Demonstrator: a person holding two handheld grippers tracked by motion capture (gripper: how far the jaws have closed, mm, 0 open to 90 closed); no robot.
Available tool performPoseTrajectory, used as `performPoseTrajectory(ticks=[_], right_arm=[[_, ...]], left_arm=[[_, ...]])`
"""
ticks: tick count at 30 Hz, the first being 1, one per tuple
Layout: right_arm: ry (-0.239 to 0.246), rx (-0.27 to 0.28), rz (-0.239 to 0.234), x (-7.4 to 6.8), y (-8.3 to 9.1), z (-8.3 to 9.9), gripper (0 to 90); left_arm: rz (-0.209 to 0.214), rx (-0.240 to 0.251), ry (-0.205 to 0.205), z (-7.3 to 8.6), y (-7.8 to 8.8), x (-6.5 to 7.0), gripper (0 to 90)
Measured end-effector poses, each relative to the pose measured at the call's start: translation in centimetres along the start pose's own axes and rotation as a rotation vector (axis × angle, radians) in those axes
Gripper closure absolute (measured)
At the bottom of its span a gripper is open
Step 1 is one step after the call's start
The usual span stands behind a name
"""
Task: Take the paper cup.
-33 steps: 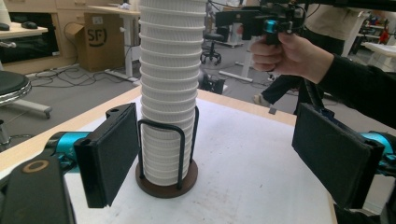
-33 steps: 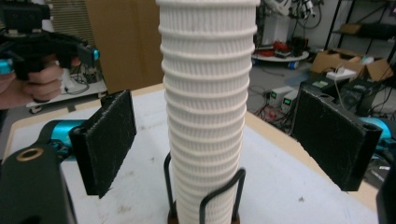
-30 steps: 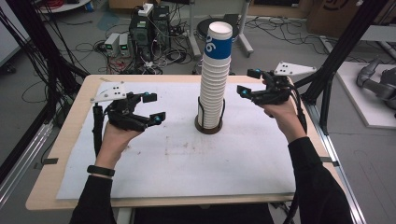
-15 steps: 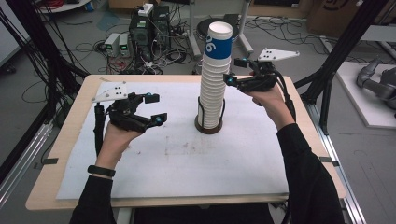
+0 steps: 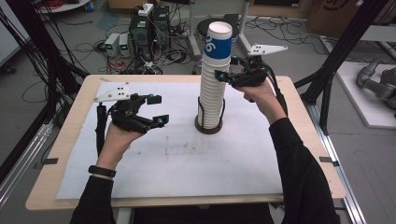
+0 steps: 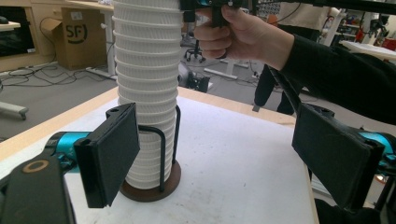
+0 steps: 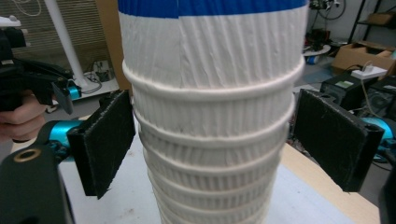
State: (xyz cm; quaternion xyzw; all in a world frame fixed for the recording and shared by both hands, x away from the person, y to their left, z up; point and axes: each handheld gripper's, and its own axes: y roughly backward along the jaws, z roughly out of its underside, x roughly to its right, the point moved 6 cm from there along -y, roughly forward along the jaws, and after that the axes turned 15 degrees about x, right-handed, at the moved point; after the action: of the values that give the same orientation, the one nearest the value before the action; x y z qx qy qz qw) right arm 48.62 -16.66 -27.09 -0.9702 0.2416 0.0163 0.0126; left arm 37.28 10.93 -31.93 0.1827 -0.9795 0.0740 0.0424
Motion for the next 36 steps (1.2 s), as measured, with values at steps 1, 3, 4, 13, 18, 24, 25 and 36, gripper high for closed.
performPoseTrajectory(ticks=[1, 3, 4, 13, 18, 24, 25, 36], right_arm=[[0.000, 0.000, -0.004, 0.0, -0.2, 0.0, 13.5], [-0.001, -0.008, -0.005, 0.0, -0.5, 0.1, 12.9], [0.000, -0.012, -0.007, 0.0, -0.7, 0.0, 12.9], [0.011, -0.005, -0.003, 0.1, -0.7, 0.0, 13.3], [0.009, -0.005, 0.000, 0.1, -0.7, 0.0, 13.4], [0.019, -0.009, -0.002, 0.1, -0.6, 0.0, 13.5], [0.015, -0.011, -0.002, 0.1, -0.6, 0.0, 13.5], [0.024, -0.012, 0.002, 0.0, -0.6, -0.1, 13.6]], left_arm=[[-0.001, 0.002, 0.002, 0.0, 0.0, 0.0, 15.1], [0.001, 0.004, 0.003, 0.0, -0.1, 0.0, 15.1], [-0.003, 0.005, 0.002, 0.0, -0.1, 0.0, 15.1], [-0.021, 0.032, -0.006, -1.3, -1.4, -0.1, 15.1], [-0.057, 0.029, -0.031, -3.2, -3.0, -0.6, 15.1], [-0.072, 0.055, -0.002, -6.1, -5.2, -1.3, 15.0], [-0.054, 0.068, 0.010, -6.8, -5.8, -1.5, 15.0], [-0.121, 0.058, -0.061, -11.3, -10.4, -3.0, 16.1]])
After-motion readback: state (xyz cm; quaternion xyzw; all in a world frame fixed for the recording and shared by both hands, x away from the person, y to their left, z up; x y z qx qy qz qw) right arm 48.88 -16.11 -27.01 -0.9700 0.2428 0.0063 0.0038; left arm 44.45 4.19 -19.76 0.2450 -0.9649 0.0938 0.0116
